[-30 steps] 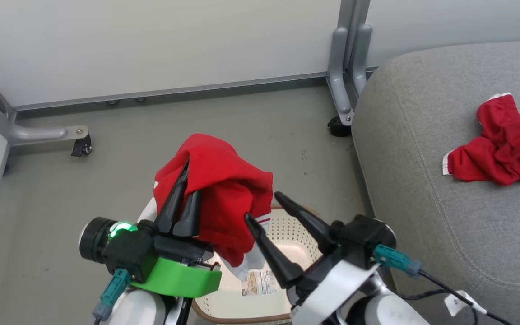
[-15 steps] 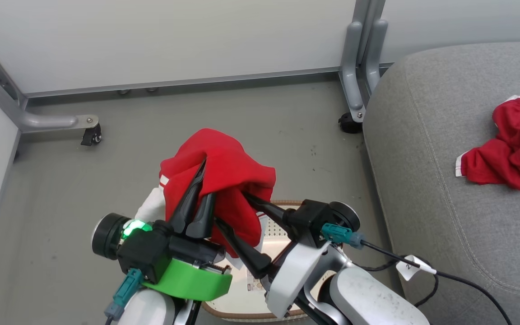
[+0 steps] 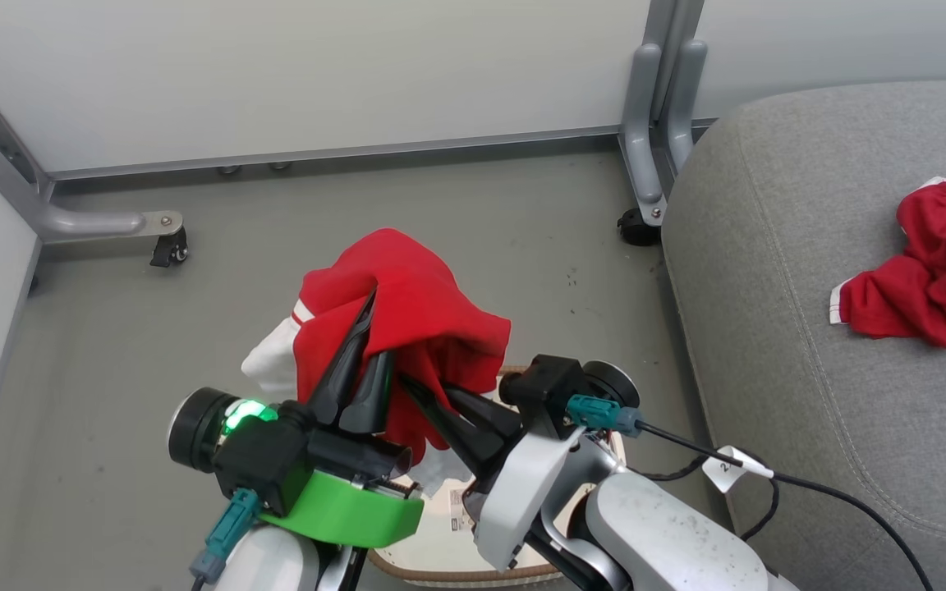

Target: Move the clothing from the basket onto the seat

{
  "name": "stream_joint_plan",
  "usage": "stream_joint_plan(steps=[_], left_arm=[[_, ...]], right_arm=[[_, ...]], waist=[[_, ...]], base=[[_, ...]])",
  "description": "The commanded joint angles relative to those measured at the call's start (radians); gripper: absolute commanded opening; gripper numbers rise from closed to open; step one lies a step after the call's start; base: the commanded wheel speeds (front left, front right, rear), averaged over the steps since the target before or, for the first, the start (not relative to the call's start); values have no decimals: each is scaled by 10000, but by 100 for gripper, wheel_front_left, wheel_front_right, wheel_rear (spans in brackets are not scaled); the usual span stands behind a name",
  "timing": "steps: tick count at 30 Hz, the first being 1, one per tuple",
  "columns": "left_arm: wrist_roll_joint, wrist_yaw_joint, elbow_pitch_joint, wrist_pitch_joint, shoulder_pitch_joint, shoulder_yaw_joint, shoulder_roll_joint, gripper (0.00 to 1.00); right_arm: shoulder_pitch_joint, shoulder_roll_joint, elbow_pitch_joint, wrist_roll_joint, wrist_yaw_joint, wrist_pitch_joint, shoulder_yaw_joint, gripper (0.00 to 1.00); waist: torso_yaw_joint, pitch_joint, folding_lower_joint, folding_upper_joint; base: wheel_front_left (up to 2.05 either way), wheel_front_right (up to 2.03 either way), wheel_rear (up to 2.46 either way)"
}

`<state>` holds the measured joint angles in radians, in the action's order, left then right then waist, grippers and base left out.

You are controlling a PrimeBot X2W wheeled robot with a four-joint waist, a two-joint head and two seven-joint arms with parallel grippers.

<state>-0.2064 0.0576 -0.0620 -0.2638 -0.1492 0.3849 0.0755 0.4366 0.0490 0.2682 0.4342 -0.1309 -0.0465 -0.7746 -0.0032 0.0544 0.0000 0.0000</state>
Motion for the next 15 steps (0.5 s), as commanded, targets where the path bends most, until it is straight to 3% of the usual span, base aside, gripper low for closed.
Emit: stream_joint_plan(steps=[1, 11, 12, 13, 15], left_arm=[[-76, -37, -35, -8, 11, -37, 22, 0], [-57, -46, 59, 19, 87, 35, 109, 0], [-86, -56, 45, 16, 86, 36, 102, 44], [-43, -138, 63, 15, 93, 20, 108, 100], [-27, -157, 65, 15, 110, 38, 114, 100]], right_arm=[[142, 29, 73, 64, 3, -76, -42, 0], [235, 28, 259, 130, 3, -186, -91, 0], [249, 26, 258, 107, 3, -203, -80, 0], [259, 26, 270, 91, 3, -210, -65, 0], [288, 28, 287, 72, 3, -273, -25, 0]], waist=[[1, -5, 0, 0], [35, -29, 0, 0], [39, -26, 0, 0], [44, -26, 0, 0], [48, -32, 0, 0]], base=[[0, 0, 0], [0, 0, 0], [0, 0, 0], [0, 0, 0], [0, 0, 0]])
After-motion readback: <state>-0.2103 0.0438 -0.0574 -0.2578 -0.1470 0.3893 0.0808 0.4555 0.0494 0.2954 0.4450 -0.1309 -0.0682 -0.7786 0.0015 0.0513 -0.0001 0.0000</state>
